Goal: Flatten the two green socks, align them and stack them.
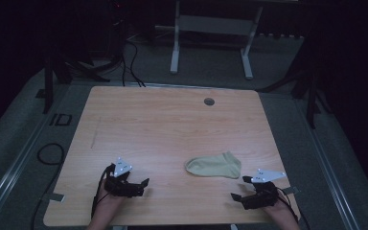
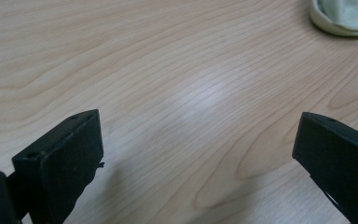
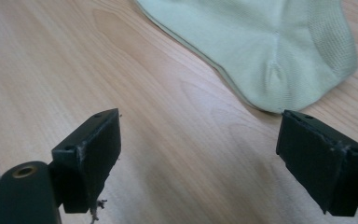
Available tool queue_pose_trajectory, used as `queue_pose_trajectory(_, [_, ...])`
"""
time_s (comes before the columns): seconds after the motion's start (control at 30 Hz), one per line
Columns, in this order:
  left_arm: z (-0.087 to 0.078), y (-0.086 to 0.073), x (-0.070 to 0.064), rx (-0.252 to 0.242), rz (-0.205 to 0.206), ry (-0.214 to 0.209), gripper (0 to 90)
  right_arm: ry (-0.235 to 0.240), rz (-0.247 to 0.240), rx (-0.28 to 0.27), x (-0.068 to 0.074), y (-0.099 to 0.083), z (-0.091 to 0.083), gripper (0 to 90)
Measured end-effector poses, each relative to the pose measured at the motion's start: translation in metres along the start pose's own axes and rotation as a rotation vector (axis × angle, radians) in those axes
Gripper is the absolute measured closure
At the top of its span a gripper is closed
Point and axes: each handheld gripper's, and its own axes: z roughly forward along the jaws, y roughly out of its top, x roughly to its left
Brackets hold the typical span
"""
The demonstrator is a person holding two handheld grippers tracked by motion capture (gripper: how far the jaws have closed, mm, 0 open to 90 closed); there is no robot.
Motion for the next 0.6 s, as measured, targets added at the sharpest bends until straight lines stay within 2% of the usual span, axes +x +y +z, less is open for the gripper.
queue_pose_trajectory(0.13, [-0.007,-0.003,0.006,-0.004,0.008,0.028,1.6,0.012,-0.019,-0.012,0.004,-0.005,-0.001,13.8])
queue_pose_trajectory(0.33, [-0.014,-0.01,0.015,-0.006,-0.024,0.058,1.6,0.012,-0.036,0.006,0.008,-0.013,-0.002,13.7])
queue_pose_trajectory(0.43, [-0.018,-0.013,0.018,-0.013,-0.037,0.065,1.6,0.001,-0.05,-0.017,0.01,-0.016,-0.006,13.8])
queue_pose_trajectory(0.47, [-0.019,-0.013,0.019,-0.013,-0.04,0.066,1.6,0.004,-0.048,-0.036,0.009,-0.017,-0.009,13.8])
queue_pose_trajectory(0.6, [-0.026,-0.018,0.023,-0.017,-0.047,0.085,1.6,-0.014,-0.031,-0.033,0.007,-0.023,-0.012,13.9])
